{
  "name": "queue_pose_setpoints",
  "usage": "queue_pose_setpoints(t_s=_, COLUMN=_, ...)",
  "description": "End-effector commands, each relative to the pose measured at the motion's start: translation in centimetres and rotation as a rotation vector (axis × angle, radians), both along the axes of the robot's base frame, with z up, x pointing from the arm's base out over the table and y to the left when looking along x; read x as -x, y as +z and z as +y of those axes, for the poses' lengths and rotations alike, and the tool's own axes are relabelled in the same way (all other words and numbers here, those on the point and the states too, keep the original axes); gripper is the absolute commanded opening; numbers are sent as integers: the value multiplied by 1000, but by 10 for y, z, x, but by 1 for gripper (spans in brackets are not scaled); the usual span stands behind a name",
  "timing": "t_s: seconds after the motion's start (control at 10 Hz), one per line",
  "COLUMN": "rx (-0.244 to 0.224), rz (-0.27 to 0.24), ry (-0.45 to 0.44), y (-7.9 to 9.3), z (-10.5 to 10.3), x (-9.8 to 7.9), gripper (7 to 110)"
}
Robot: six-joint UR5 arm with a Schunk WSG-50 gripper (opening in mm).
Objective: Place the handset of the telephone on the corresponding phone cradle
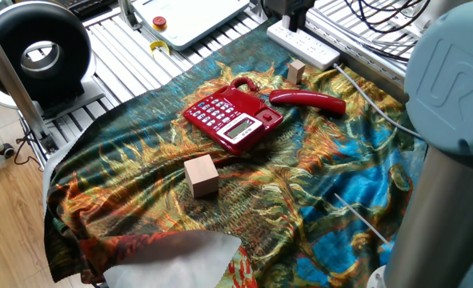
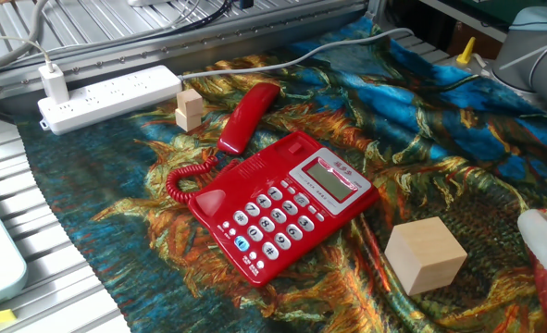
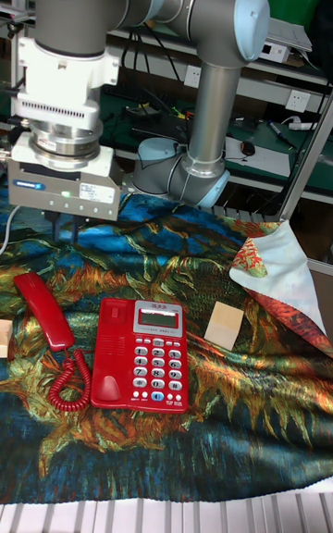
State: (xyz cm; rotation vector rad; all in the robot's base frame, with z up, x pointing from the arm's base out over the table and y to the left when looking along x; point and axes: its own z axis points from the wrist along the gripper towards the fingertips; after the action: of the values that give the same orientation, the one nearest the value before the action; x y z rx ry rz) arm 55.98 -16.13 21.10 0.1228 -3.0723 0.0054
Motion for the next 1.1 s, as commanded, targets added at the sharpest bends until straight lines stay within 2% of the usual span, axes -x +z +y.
queue_pose_setpoints(t_s=0.0, rx=19, rz=-6, ry=208, y=-5, z=-20, x=-3, gripper=22)
queue_pose_setpoints(t_s=0.1, rx=35, rz=-30, ry=317, y=-7, z=-26, x=-10, gripper=22)
queue_pose_setpoints(t_s=0.2, rx=38, rz=-51, ry=387, y=-7, z=-26, x=-15, gripper=22)
queue_pose_setpoints(t_s=0.3, rx=22, rz=-77, ry=427, y=-6, z=-20, x=-19, gripper=22)
queue_pose_setpoints(t_s=0.4, rx=-17, rz=-94, ry=426, y=-5, z=-7, x=-18, gripper=22)
queue_pose_setpoints(t_s=0.5, rx=-72, rz=-108, ry=383, y=-6, z=11, x=-15, gripper=22)
queue_pose_setpoints(t_s=0.6, rx=-104, rz=-110, ry=346, y=-6, z=20, x=-13, gripper=22)
queue_pose_setpoints(t_s=0.9, rx=-125, rz=-108, ry=316, y=-11, z=21, x=-12, gripper=22)
queue_pose_setpoints(t_s=1.0, rx=-122, rz=-118, ry=320, y=-14, z=21, x=-13, gripper=44)
